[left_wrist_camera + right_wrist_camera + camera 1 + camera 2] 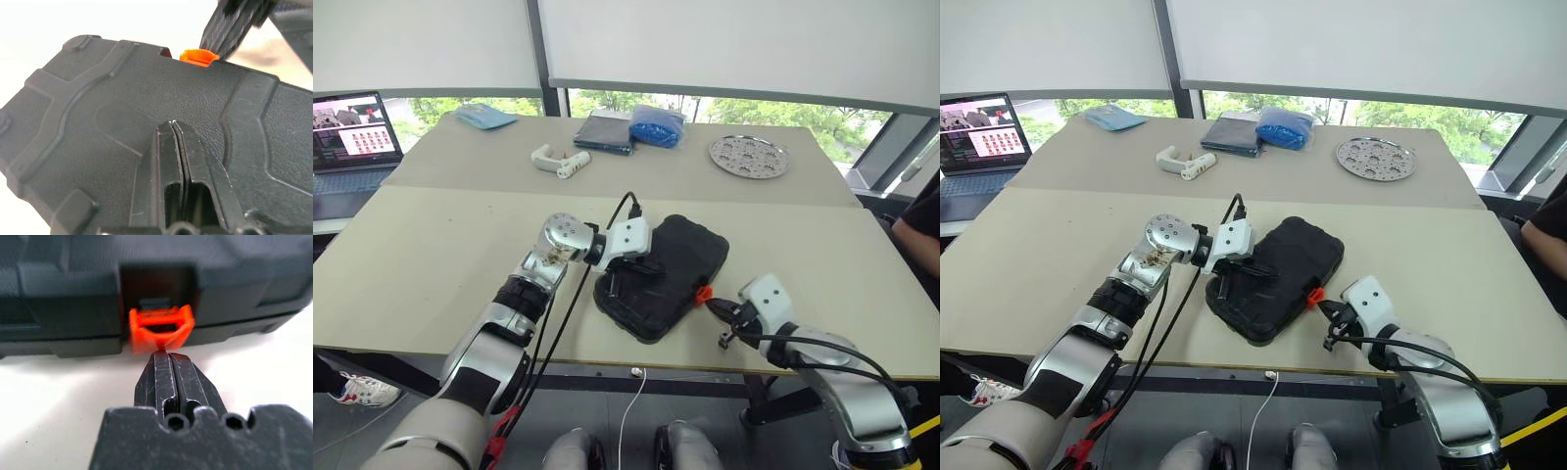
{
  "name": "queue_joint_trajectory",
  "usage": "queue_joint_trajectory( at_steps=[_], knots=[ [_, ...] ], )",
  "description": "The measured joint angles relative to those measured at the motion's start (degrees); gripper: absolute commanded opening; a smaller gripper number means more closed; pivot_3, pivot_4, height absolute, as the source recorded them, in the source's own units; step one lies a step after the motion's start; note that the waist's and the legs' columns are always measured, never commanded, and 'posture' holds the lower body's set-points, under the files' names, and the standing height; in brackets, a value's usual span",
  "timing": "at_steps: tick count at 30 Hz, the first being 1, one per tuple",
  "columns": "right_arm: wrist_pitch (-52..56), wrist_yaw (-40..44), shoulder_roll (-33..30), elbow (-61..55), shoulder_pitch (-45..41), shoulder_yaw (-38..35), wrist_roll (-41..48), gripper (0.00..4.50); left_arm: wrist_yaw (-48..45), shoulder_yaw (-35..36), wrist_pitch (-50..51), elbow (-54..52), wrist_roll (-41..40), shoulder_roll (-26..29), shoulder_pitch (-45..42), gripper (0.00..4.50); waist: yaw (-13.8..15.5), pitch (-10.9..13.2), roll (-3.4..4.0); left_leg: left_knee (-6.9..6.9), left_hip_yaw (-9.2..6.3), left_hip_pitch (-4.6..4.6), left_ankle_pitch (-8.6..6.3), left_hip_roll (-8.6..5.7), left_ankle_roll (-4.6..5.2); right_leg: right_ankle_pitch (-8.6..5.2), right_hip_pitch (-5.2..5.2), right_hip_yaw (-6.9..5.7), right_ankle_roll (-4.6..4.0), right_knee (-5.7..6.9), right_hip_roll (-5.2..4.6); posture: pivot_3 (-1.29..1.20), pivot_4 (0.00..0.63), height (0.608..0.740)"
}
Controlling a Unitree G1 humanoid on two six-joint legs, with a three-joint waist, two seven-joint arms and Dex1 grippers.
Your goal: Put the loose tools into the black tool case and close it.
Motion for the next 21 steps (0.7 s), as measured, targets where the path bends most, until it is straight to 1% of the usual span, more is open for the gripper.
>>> queue_joint_trajectory(
  at_steps=[2, 6, 11, 13, 17, 21],
  knots=[
    [0.78, 0.04, -0.1, -1.83, -1.88, -0.84, 0.54, 0.0, 0.36, -0.03, -0.69, 1.34, 0.45, -0.27, -0.28, 0.07, -0.02, -0.08, 0.04, -0.01, -0.02, 0.09, -0.02, 0.03, 0.04, 0.04, 0.06, -0.01, -0.04, 0.0, 0.02, 0.0, 0.15, 0.718],
    [1.03, 0.48, 0.76, -3.4, -3.52, 1.7, 2.04, 0.0, 1.25, -0.08, -1.46, 3.11, 0.79, -1.68, -0.67, 0.07, 0.41, -0.48, 0.1, -0.07, -0.18, 0.09, -0.17, 0.02, 0.3, 0.03, 0.1, -0.1, -0.06, -0.01, 0.01, 0.0, 0.15, 0.718],
    [0.77, 0.15, 0.68, -2.02, -3.79, 2.59, 1.64, 0.0, 1.31, -0.1, -1.45, 3.91, 0.81, -1.81, -0.74, 0.07, 0.44, -0.93, 0.07, -0.06, -0.19, 0.04, -0.06, 0.0, 0.12, 0.04, 0.11, -0.1, -0.06, -0.08, -0.01, 0.0, 0.15, 0.718],
    [1.1, 0.15, -0.24, -1.93, -3.45, 1.45, 1.89, 0.0, 1.35, -0.03, -1.46, 3.99, 0.81, -1.79, -0.75, 0.07, 0.44, -0.94, 0.08, -0.06, -0.2, 0.03, -0.07, 0.0, 0.12, 0.03, 0.1, -0.1, -0.05, -0.08, -0.02, 0.0, 0.15, 0.718],
    [2.43, 0.34, -2.38, -2.86, -1.6, -3.6, 3.22, 0.0, 1.37, 0.14, -1.46, 4.14, 0.8, -1.47, -0.73, 0.07, 0.38, -0.98, 0.07, -0.07, -0.21, 0.03, -0.17, 0.01, 0.29, 0.03, 0.1, -0.1, -0.05, -0.09, -0.01, 0.0, 0.15, 0.718],
    [2.44, 0.37, -3.32, -3.05, 2.36, -3.47, 3.14, 0.0, 2.01, 0.26, -1.46, 4.71, 0.81, -1.45, -0.75, 0.07, 0.33, -1.16, 0.08, -0.11, -0.26, 0.04, -0.21, 0.01, 0.37, 0.02, 0.09, -0.11, -0.08, -0.1, -0.01, 0.0, 0.15, 0.718]
  ],
)
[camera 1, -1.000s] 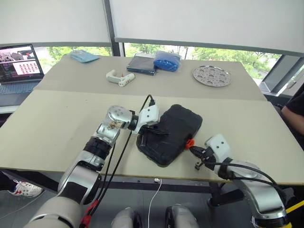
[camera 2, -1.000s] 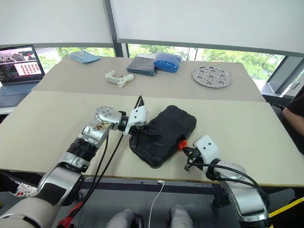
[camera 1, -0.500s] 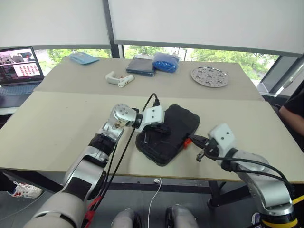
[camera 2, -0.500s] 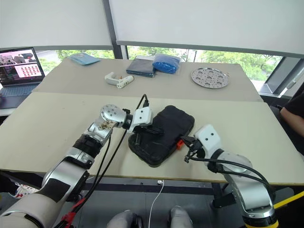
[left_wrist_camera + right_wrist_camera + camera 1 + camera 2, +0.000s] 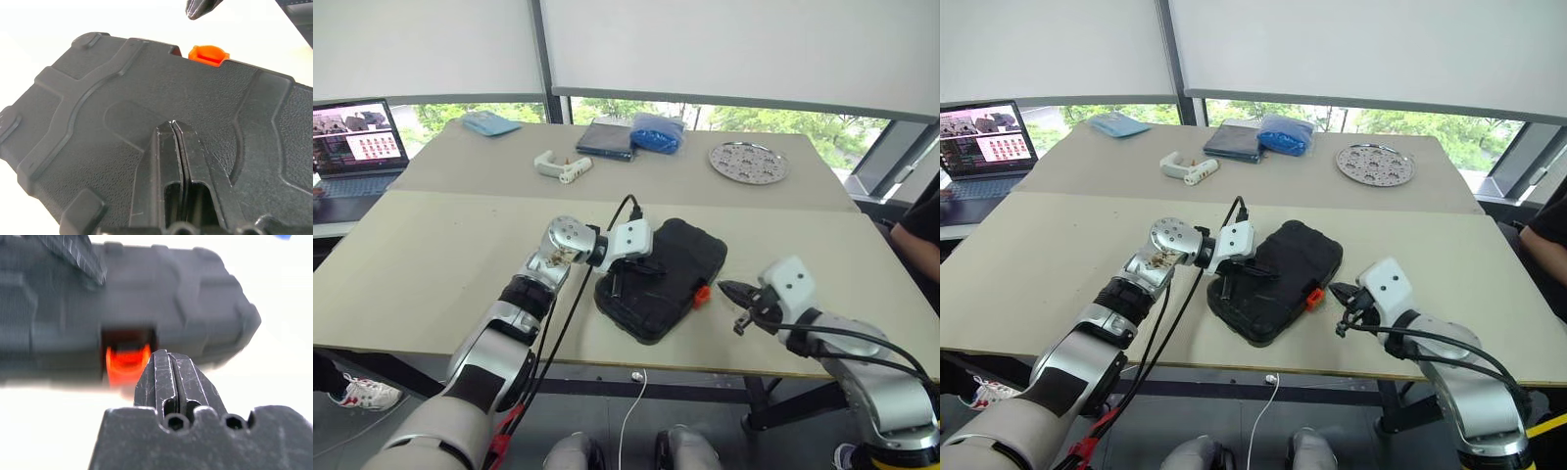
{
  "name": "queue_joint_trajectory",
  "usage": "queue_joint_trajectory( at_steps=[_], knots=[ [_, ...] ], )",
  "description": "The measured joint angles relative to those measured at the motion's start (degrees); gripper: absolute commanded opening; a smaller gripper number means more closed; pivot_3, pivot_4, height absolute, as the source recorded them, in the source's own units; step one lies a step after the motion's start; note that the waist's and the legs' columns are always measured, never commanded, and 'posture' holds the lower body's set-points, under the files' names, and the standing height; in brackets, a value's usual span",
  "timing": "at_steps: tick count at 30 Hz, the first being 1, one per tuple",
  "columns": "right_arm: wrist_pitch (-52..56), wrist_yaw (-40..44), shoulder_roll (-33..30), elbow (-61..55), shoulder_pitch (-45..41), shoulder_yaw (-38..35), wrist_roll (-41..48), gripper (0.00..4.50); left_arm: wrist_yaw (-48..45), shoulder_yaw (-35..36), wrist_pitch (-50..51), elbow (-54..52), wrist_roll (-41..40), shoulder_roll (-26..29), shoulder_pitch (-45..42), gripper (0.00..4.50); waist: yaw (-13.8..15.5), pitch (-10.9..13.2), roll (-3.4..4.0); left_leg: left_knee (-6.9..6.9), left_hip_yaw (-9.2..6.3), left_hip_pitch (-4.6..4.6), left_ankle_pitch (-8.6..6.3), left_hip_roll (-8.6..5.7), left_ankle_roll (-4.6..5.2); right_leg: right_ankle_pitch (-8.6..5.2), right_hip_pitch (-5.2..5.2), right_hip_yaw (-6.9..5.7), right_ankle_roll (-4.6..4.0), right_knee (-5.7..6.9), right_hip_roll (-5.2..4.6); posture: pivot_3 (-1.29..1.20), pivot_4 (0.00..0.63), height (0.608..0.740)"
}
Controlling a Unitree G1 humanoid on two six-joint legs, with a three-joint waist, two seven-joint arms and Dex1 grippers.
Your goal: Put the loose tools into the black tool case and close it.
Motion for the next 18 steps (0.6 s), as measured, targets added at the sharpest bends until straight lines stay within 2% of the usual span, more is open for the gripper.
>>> queue_joint_trajectory(
  at_steps=[6, 18],
  knots=[
    [-0.2, -0.68, 1.74, 1.99, -2.32, 3.2, -1.25, 0.0, 0.67, 0.08, 0.0, 1.11, 0.0, -0.12, -0.39, 0.07, -0.01, -0.05, 0.01, 0.0, -0.03, 0.01, -0.01, 0.0, 0.02, 0.0, 0.0, 0.0, 0.0, 0.0, -0.02, 0.0, 0.15, 0.718],
    [-0.18, -1.18, 3.21, 4.14, -6.23, 5.13, -1.63, 0.0, 1.98, 0.12, -0.38, 4.42, 0.19, -0.14, -2.01, 0.07, -0.45, -0.1, -0.04, -0.03, -0.03, 0.01, -0.01, 0.04, 0.01, 0.0, -0.03, 0.0, 0.0, 0.0, 0.01, 0.0, 0.15, 0.718]
  ],
)
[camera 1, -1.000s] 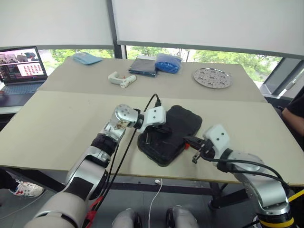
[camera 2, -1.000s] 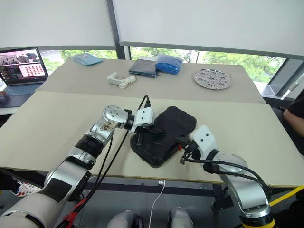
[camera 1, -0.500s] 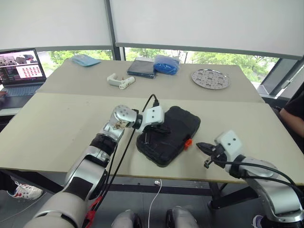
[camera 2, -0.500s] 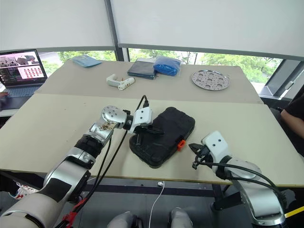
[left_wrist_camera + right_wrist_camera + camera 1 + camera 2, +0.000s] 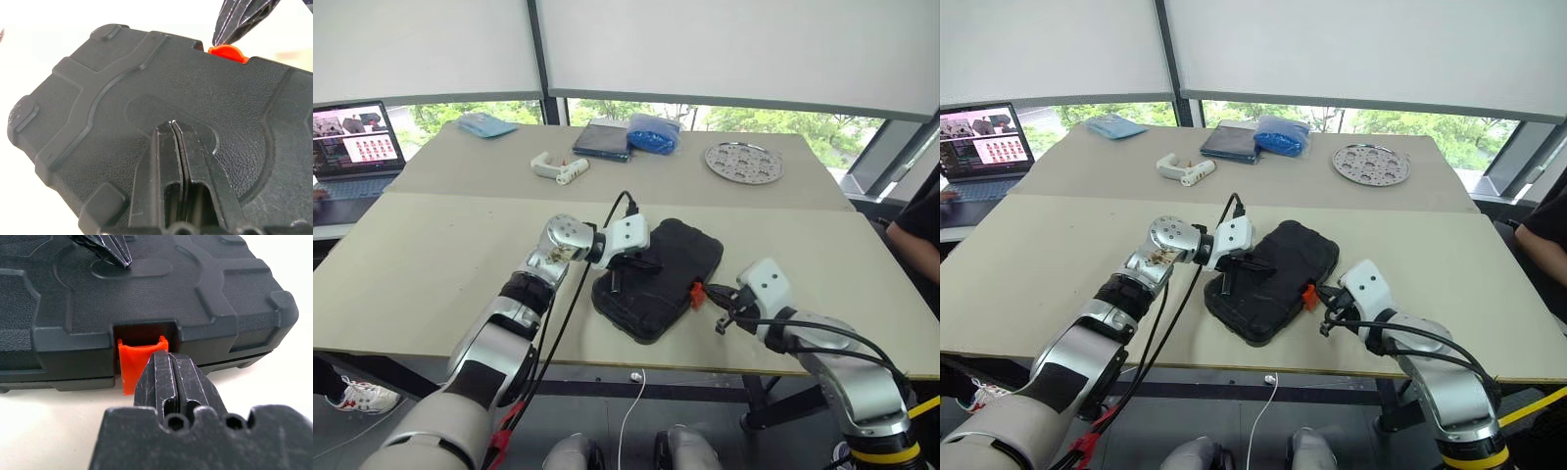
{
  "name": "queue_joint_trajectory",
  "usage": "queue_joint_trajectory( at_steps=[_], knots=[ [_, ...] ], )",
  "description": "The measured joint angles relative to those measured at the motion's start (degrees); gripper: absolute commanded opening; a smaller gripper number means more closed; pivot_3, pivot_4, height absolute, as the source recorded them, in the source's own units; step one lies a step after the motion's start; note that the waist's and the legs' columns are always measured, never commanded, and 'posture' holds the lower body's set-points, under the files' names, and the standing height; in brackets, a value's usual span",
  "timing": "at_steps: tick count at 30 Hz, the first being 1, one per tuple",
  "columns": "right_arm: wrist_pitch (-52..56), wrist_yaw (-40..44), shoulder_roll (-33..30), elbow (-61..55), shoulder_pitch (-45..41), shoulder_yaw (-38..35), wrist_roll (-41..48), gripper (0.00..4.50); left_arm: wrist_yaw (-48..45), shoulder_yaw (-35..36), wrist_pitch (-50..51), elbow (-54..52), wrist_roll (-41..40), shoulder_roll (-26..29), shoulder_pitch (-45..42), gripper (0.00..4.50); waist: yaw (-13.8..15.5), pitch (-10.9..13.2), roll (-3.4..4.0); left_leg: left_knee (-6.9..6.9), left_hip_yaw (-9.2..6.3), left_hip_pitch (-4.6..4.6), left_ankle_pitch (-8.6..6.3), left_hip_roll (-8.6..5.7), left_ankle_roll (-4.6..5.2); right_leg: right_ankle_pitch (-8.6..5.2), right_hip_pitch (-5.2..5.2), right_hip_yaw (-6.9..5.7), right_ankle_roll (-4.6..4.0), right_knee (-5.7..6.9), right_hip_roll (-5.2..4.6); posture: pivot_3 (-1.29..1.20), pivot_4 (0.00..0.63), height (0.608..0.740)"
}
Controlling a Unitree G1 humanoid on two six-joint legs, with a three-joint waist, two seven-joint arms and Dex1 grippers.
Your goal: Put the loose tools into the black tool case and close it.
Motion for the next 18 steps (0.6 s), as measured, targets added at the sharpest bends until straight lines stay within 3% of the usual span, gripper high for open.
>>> queue_joint_trajectory(
  at_steps=[7, 13, 18],
  knots=[
    [0.01, 0.18, -0.73, -0.18, 0.81, 0.31, -0.8, 0.0, 0.27, 0.48, -0.09, 0.99, 0.0, 0.02, -0.28, 0.07, 0.09, -0.02, -0.01, -0.04, -0.01, -0.01, 0.0, 0.01, -0.01, -0.02, -0.02, -0.01, -0.02, -0.01, -0.02, 0.0, 0.15, 0.718],
    [0.01, 1.61, -3.94, -1.63, 4.84, -3.95, 0.48, 0.0, 0.25, 1.31, -0.08, 1.23, 0.0, 1.12, -0.23, 0.07, 0.41, -0.04, 0.02, -0.06, -0.02, -0.09, -0.03, -0.02, 0.03, -0.01, -0.02, -0.03, 0.0, -0.16, -0.03, 0.0, 0.15, 0.718],
    [0.26, 2.44, -3.94, -4.81, 2.65, -5.85, 3.41, 0.0, 0.41, 1.48, -0.07, 1.24, 0.01, 1.22, -0.09, 0.07, 0.39, -0.04, 0.02, -0.12, -0.05, -0.07, -0.03, -0.01, 0.04, -0.01, -0.02, -0.05, 0.0, -0.17, -0.02, 0.0, 0.15, 0.718]
  ],
)
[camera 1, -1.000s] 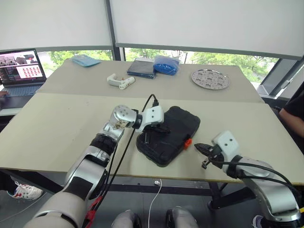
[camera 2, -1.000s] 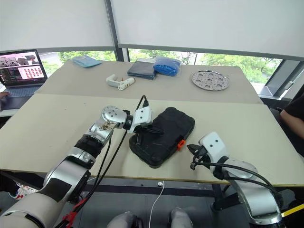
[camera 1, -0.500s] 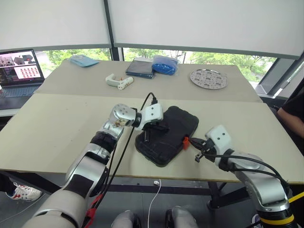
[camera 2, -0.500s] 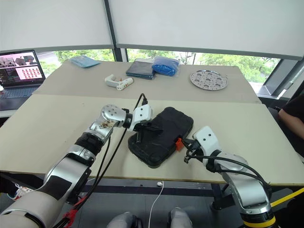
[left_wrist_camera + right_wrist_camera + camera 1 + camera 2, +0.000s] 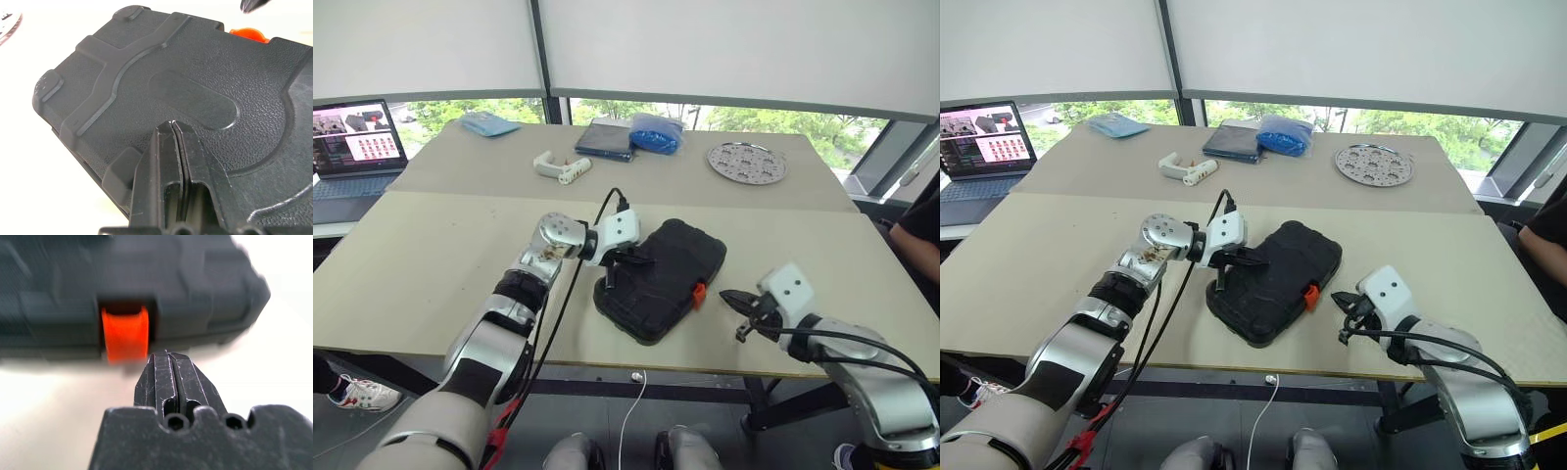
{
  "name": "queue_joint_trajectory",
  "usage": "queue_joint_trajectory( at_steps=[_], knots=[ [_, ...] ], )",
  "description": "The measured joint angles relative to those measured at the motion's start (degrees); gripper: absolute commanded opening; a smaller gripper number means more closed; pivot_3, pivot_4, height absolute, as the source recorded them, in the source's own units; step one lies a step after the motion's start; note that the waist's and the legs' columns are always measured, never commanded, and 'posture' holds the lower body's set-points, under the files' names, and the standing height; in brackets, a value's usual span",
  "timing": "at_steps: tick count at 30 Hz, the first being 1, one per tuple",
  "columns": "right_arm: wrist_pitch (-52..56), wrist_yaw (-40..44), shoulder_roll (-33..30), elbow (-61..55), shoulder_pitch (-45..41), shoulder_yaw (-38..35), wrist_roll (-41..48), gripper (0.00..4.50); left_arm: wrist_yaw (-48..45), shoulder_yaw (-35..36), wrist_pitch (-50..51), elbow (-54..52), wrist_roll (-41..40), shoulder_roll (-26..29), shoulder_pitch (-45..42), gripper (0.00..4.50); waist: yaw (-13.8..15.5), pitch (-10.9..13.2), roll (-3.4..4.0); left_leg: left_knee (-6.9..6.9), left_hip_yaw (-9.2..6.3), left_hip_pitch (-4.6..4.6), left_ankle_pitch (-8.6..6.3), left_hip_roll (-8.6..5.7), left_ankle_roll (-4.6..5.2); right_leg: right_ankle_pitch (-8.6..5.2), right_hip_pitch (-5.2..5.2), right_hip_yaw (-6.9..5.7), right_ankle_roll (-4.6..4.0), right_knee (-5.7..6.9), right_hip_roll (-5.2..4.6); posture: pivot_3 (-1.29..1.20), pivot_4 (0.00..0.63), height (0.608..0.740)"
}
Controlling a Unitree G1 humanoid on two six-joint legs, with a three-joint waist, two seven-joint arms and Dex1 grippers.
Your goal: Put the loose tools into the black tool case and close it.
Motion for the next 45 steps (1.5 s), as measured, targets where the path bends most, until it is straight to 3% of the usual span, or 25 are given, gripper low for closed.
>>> queue_joint_trajectory(
  at_steps=[11, 27, 36, 45],
  knots=[
    [1.21, -0.12, 0.5, 2.61, -5.28, 6.71, -0.84, 0.0, 0.02, 0.02, -0.01, -0.16, 0.0, -0.26, 0.04, 0.07, 0.1, -0.01, 0.01, -0.02, -0.03, -0.04, 0.0, -0.02, 0.01, 0.0, 0.0, -0.03, -0.01, -0.05, -0.03, 0.0, 0.15, 0.718],
    [3.77, 0.72, -4.19, 1.85, 0.54, 6.34, -1.08, 0.0, -0.01, 0.0, -0.45, -0.07, 0.07, -0.12, 0.05, 0.07, 0.05, -0.02, -0.01, -0.04, -0.06, -0.04, -0.01, -0.01, 0.02, 0.0, 0.0, -0.04, 0.0, -0.09, -0.04, 0.0, 0.15, 0.718],
    [3.77, -0.2, -3.46, 1.85, 1.89, 5.04, -1.07, 0.0, -0.11, -0.01, -0.77, 0.18, 0.09, -0.19, -0.07, 0.07, 0.1, -0.02, -0.01, -0.06, -0.07, -0.05, -0.01, -0.01, 0.01, -0.01, 0.0, -0.05, 0.0, -0.1, -0.04, 0.0, 0.15, 0.718],
    [2.59, -2.26, 1.57, 6.52, -1.26, 7.32, -2.87, 0.0, -0.04, -1.58, -6.05, 0.18, 3.5, -0.49, -0.94, 0.07, 0.13, -0.03, 0.01, -0.07, -0.07, -0.05, -0.01, -0.02, 0.01, -0.01, 0.0, -0.05, 0.0, -0.12, -0.06, 0.0, 0.15, 0.718]
  ],
)
